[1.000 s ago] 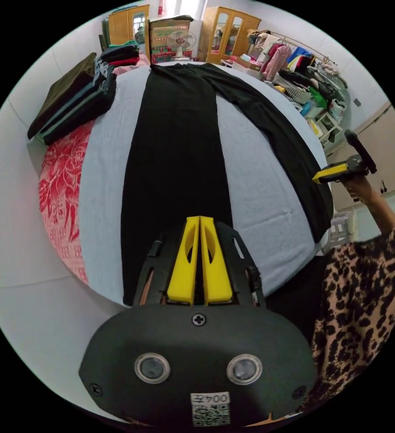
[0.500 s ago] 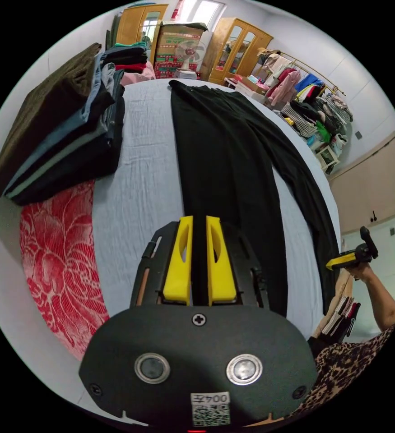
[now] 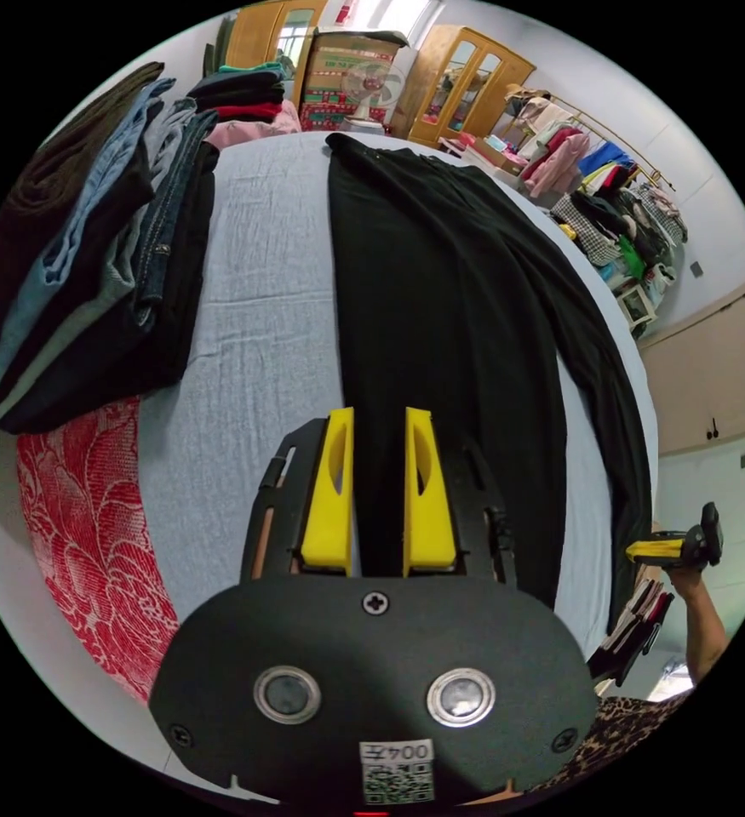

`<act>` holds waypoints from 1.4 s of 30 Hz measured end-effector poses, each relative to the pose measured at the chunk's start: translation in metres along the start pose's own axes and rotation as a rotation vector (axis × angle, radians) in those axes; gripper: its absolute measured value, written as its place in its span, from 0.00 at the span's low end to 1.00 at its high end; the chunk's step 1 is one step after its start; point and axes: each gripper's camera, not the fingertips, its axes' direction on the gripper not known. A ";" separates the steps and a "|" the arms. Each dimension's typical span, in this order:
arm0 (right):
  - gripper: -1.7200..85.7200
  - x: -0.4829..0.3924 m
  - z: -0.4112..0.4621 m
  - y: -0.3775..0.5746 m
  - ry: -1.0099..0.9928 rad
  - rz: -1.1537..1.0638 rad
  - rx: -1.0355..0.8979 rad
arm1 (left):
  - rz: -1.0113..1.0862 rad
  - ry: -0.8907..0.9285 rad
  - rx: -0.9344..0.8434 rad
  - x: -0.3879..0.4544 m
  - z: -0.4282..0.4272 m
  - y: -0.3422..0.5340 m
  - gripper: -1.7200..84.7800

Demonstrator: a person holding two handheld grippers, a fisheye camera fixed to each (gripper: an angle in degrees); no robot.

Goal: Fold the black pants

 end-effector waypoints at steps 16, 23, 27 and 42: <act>0.01 0.024 -0.015 -0.007 -0.071 -0.005 -0.004 | -0.028 -0.193 0.120 -0.018 -0.021 -0.011 0.03; 0.01 0.036 -0.018 -0.009 -0.093 0.008 -0.004 | -0.029 -0.092 0.196 -0.038 -0.036 -0.013 0.04; 0.01 0.042 -0.019 -0.012 -0.105 -0.003 -0.010 | -0.011 -0.079 0.201 -0.041 -0.044 -0.041 0.06; 0.01 0.064 -0.017 -0.008 -0.167 -0.018 0.047 | -0.155 0.007 0.092 -0.082 -0.004 -0.131 0.05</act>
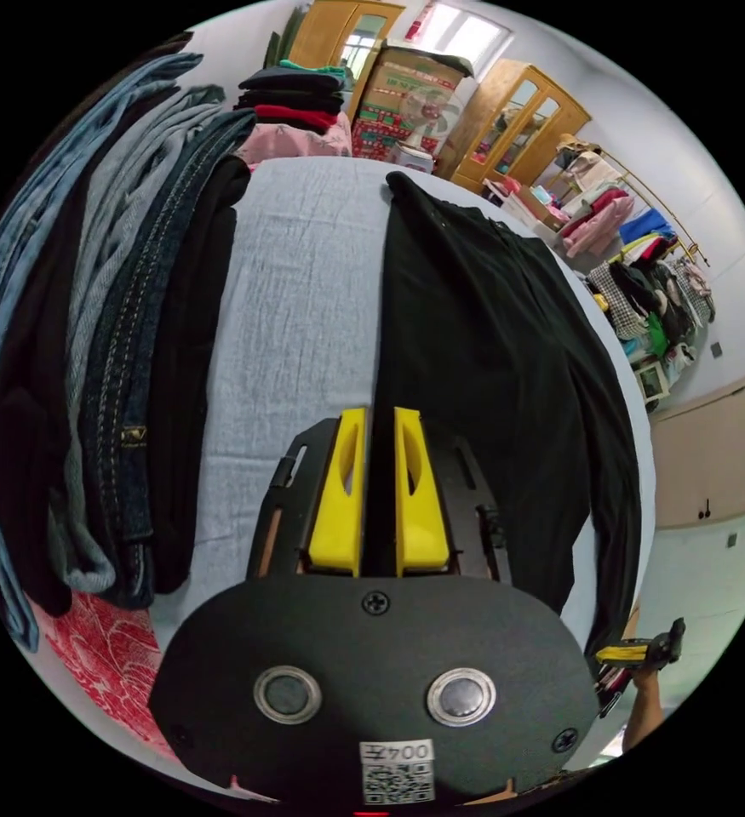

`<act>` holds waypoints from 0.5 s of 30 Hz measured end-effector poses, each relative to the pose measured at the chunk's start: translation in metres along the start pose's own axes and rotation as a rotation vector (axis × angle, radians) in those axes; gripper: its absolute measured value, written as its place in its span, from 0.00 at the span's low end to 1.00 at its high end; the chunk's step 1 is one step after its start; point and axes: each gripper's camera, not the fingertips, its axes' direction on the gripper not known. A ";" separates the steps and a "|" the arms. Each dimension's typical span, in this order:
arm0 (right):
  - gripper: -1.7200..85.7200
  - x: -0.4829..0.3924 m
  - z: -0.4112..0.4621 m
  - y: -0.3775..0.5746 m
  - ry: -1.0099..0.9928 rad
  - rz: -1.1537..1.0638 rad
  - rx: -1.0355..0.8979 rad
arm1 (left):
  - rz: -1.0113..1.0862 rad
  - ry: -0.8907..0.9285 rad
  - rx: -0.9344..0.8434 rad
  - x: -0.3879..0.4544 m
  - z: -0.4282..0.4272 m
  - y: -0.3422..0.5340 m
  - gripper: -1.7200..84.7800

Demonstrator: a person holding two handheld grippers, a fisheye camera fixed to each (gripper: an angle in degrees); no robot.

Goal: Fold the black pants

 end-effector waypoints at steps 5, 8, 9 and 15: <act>0.01 0.000 0.000 -0.004 0.017 -0.009 -0.016 | 0.042 -0.061 0.055 0.004 -0.017 0.003 0.04; 0.01 0.002 0.001 -0.004 0.010 -0.011 -0.012 | 0.058 -0.117 0.083 0.002 -0.029 0.003 0.03; 0.01 0.003 0.001 -0.004 0.007 -0.010 -0.010 | 0.068 -0.151 0.076 0.000 -0.030 0.003 0.03; 0.01 0.007 0.003 -0.006 -0.013 -0.007 -0.004 | 0.102 -0.073 0.050 -0.019 -0.029 0.017 0.04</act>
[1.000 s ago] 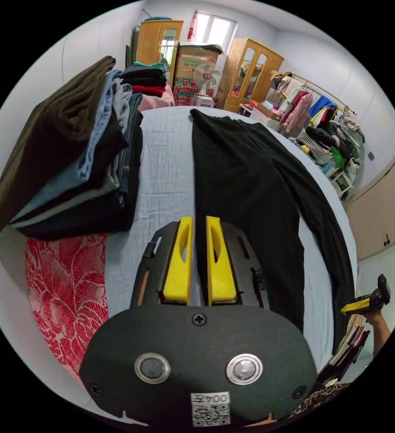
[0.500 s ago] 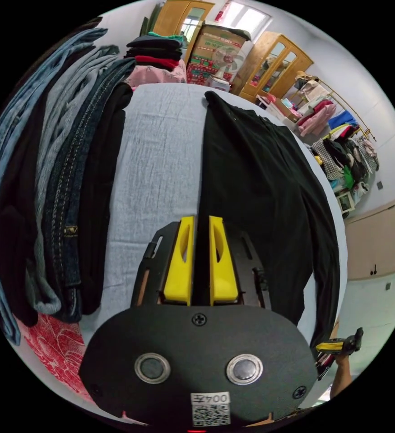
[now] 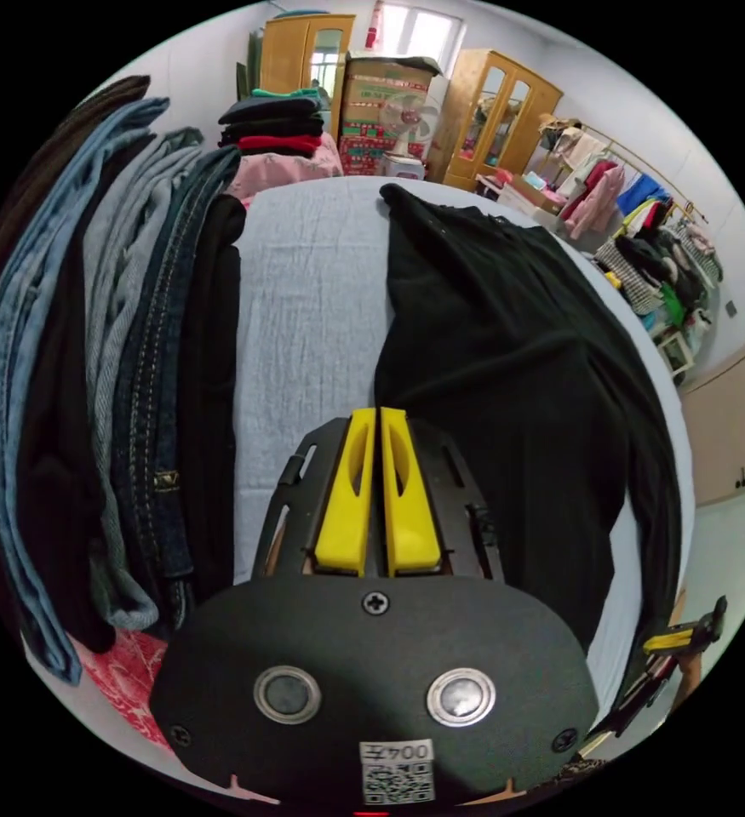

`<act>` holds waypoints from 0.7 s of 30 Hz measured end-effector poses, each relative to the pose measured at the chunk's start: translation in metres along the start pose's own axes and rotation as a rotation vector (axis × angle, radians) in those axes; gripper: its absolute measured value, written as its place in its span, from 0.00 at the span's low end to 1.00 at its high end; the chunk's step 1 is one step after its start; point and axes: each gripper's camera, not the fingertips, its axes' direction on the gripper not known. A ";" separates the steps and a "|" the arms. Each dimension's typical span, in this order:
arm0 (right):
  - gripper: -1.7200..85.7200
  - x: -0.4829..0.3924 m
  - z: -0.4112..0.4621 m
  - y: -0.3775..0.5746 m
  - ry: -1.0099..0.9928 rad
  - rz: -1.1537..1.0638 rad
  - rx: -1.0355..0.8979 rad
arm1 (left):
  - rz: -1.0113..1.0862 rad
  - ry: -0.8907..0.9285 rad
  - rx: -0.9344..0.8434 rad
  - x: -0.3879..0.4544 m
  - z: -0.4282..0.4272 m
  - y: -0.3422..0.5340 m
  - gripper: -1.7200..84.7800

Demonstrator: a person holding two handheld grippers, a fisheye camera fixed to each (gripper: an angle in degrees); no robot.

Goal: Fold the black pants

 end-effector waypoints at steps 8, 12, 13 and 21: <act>0.01 -0.010 0.005 -0.001 0.071 -0.015 0.014 | 0.064 0.253 0.024 -0.016 -0.063 0.087 0.06; 0.01 -0.015 0.009 -0.003 0.096 -0.019 0.015 | 0.032 0.248 -0.053 -0.026 -0.092 0.190 0.08; 0.01 -0.014 0.010 -0.003 0.091 -0.018 0.016 | -0.006 0.264 -0.074 -0.029 -0.097 0.218 0.09; 0.01 -0.005 0.019 -0.004 0.015 -0.022 0.026 | -0.052 0.152 -0.153 -0.009 -0.097 0.311 0.07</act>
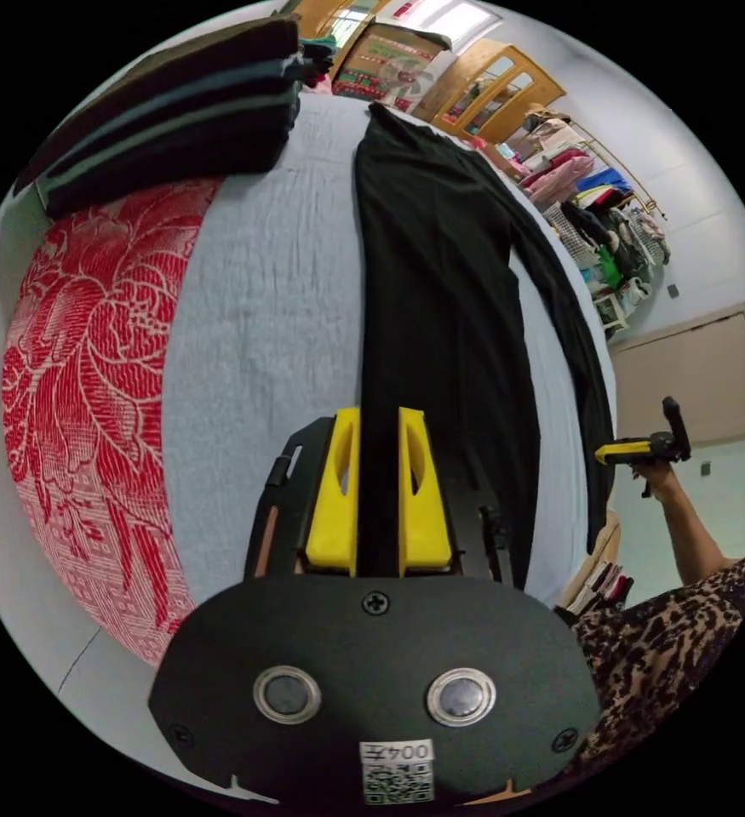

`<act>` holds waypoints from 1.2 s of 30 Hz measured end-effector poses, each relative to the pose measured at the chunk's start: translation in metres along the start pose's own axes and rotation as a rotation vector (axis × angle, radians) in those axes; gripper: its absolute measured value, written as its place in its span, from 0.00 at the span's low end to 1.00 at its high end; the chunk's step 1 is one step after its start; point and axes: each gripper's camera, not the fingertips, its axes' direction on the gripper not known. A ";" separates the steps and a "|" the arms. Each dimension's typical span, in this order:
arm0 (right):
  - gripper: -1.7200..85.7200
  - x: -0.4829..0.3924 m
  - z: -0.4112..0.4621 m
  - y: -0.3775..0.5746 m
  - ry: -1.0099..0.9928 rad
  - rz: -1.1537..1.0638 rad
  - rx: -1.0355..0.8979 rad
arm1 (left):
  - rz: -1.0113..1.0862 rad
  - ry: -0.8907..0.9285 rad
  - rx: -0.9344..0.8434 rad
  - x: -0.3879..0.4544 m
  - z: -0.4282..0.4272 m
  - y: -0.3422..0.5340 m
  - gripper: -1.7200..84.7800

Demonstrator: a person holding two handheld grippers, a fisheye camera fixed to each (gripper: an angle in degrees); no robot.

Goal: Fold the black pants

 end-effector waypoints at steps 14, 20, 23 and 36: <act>0.01 -0.006 0.027 0.003 0.001 0.024 0.044 | 0.050 0.081 -0.028 -0.023 -0.018 0.088 0.09; 0.01 -0.011 0.042 0.003 0.017 0.014 0.052 | -0.007 0.120 -0.105 -0.028 -0.026 0.190 0.10; 0.01 -0.014 0.051 0.002 0.030 0.013 0.050 | -0.023 0.084 -0.146 -0.018 -0.015 0.227 0.09; 0.01 -0.011 0.098 0.004 -0.001 0.013 0.065 | -0.131 -0.010 -0.018 0.000 -0.011 0.294 0.05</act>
